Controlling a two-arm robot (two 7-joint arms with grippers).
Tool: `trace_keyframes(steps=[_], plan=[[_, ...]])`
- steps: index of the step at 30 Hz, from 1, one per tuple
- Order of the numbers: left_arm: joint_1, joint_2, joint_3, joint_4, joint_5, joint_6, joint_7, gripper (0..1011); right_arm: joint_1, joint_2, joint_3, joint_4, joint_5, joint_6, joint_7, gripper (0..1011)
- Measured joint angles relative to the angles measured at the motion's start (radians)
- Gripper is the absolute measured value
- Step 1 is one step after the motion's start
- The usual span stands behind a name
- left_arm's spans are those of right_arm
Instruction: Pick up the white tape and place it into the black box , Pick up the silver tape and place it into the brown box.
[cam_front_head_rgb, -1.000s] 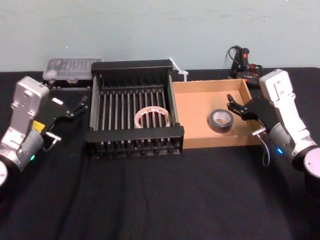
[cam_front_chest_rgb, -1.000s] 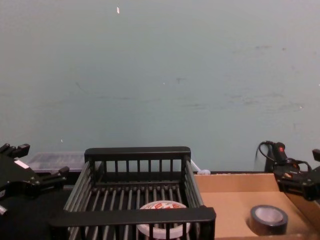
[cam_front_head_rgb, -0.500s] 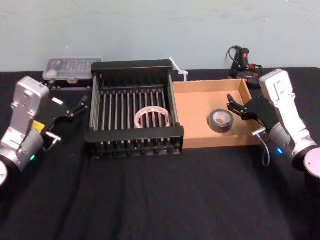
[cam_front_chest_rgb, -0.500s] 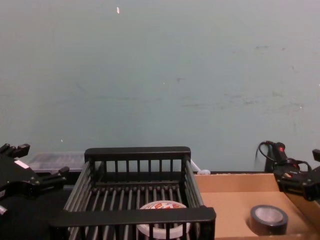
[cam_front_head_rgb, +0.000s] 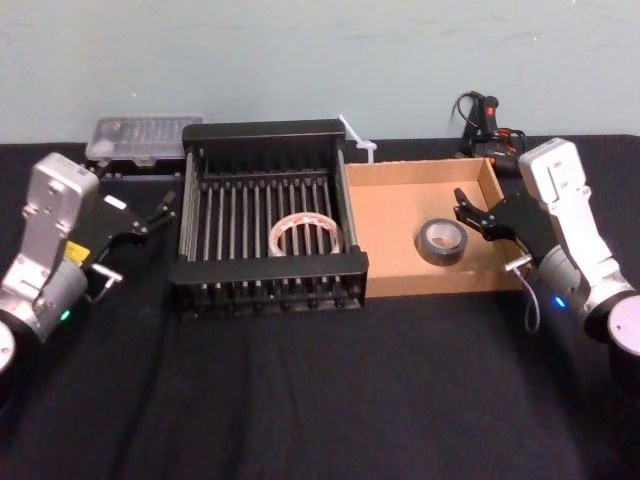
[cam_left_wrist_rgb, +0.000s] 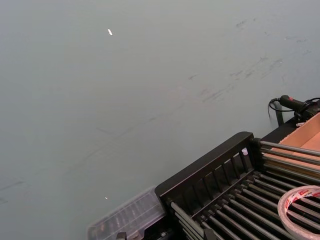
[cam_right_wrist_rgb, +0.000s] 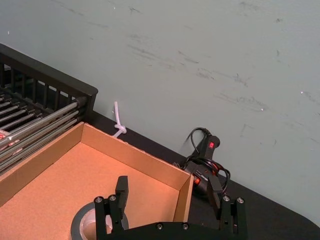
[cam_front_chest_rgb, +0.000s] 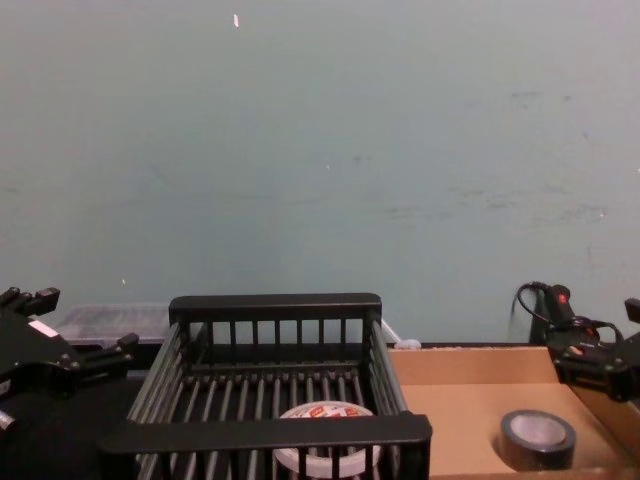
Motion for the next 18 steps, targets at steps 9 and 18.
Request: trace_keyframes(steps=[9, 18], plan=[[0.0, 0.0, 0.0, 0.0, 0.0, 0.0, 0.0, 1001, 0.0, 0.0, 0.0, 0.0, 0.0, 0.0, 0.0, 1002], [0.0, 0.0, 0.0, 0.0, 0.0, 0.0, 0.0, 1001, 0.0, 0.0, 0.0, 0.0, 0.0, 0.0, 0.0, 1002]])
